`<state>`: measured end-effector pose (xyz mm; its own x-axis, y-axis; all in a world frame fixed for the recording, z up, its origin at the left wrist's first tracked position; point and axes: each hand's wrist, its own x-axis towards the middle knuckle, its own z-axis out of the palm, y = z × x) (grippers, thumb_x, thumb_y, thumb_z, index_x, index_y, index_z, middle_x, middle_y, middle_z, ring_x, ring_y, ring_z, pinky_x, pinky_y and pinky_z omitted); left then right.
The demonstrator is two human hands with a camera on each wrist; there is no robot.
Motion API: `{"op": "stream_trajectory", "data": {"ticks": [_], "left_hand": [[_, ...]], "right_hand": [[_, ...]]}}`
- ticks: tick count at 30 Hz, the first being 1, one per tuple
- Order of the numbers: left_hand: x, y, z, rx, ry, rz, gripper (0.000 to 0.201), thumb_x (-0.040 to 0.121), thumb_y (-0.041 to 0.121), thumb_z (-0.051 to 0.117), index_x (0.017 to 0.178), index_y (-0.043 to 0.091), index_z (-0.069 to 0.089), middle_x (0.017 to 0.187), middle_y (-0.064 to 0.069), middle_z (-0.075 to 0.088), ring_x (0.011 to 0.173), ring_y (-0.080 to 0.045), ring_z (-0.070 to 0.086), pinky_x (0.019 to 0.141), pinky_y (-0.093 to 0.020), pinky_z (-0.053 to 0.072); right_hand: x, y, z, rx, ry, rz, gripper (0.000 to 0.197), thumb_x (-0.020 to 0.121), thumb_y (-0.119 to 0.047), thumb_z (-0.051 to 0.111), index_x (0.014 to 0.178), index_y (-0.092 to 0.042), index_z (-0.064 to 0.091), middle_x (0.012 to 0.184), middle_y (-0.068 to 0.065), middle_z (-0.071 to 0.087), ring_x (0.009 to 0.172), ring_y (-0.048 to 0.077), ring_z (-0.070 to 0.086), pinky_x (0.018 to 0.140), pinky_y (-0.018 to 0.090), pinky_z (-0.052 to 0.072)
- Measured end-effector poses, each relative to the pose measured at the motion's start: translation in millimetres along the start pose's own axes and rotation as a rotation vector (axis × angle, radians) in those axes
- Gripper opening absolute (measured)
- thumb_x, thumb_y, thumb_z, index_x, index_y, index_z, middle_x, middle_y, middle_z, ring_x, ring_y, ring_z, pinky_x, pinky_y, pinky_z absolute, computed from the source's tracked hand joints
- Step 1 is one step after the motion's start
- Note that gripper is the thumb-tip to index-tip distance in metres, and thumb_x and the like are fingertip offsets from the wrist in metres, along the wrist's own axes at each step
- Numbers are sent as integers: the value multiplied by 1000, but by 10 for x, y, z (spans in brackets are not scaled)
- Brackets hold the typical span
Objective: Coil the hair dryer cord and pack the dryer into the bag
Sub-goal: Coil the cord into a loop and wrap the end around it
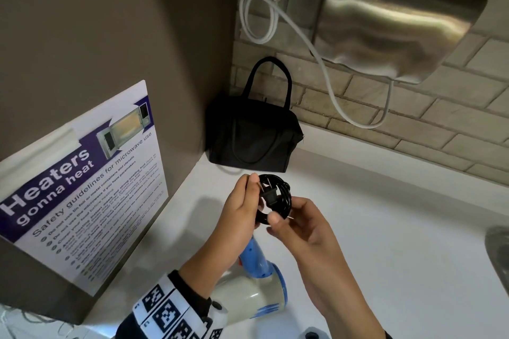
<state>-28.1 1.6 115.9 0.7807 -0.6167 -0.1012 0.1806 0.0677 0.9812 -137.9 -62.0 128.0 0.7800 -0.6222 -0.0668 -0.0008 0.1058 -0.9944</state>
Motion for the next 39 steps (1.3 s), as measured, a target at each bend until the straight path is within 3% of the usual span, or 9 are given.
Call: {"op": "stream_trajectory", "data": {"ticks": [5, 13, 18, 21, 25, 27, 29, 33, 39], "left_hand": [[1, -47, -43, 30, -116, -13, 39, 96, 48, 32, 102, 22, 60, 82, -1, 66, 73, -16, 61, 77, -23, 48], [51, -77, -62, -176, -226, -87, 58, 85, 51, 46, 116, 5, 63, 112, -15, 71, 108, -24, 66, 98, -38, 50], [114, -23, -55, -207, -160, -71, 47, 76, 49, 59, 105, 13, 69, 101, -10, 74, 99, -21, 70, 88, -32, 54], [168, -8, -43, -268, -109, -61, 38, 81, 38, 61, 107, 10, 67, 99, -8, 74, 99, -21, 70, 87, -32, 54], [195, -14, -49, -355, -50, -20, 32, 89, 30, 57, 113, 10, 64, 110, -9, 72, 106, -22, 68, 93, -38, 52], [193, -20, -54, -378, -49, 6, 33, 91, 30, 53, 115, 8, 61, 116, -7, 71, 106, -21, 68, 95, -40, 52], [190, -37, -62, -383, -45, 40, 32, 92, 31, 52, 114, 10, 61, 119, -4, 69, 109, -24, 66, 97, -44, 50], [163, -56, -49, -357, -73, 81, 36, 88, 38, 53, 116, 18, 62, 124, 5, 67, 119, -26, 60, 101, -42, 45], [143, -85, -47, -261, -170, 61, 40, 85, 46, 53, 122, 34, 62, 119, 4, 69, 114, -17, 63, 100, -44, 47]], "right_hand": [[118, 41, -48, -120, 132, -83, 16, 88, -11, 64, 101, -19, 69, 96, 2, 74, 90, 12, 68, 80, 23, 51], [371, -115, -242, -577, 23, -193, 20, 90, 0, 57, 94, -18, 66, 77, -1, 67, 64, 3, 58, 63, 10, 45], [493, -183, -130, -877, -77, -346, 31, 91, -2, 54, 111, -21, 68, 88, -15, 67, 78, -16, 54, 70, 2, 39], [539, -153, -28, -880, -48, -373, 35, 93, -12, 54, 123, -30, 61, 100, -11, 63, 86, -7, 53, 75, 5, 37], [496, -68, 109, -739, 127, -256, 37, 89, -33, 61, 124, -32, 50, 103, -8, 41, 87, 3, 53, 69, 2, 42], [455, -69, 164, -653, 174, -154, 23, 88, -39, 61, 100, -22, 53, 87, -9, 53, 71, 4, 56, 63, 11, 44], [436, -69, 187, -559, 114, 0, 34, 90, -42, 56, 90, -8, 54, 72, 1, 64, 59, 11, 59, 62, 28, 51], [427, -174, 196, -260, 19, 219, 39, 91, -35, 58, 99, 4, 56, 80, 18, 71, 63, 20, 67, 66, 31, 61], [526, -250, 175, -144, -69, 348, 39, 86, -29, 66, 108, -1, 50, 87, 14, 67, 67, 20, 64, 76, 34, 59]]}}
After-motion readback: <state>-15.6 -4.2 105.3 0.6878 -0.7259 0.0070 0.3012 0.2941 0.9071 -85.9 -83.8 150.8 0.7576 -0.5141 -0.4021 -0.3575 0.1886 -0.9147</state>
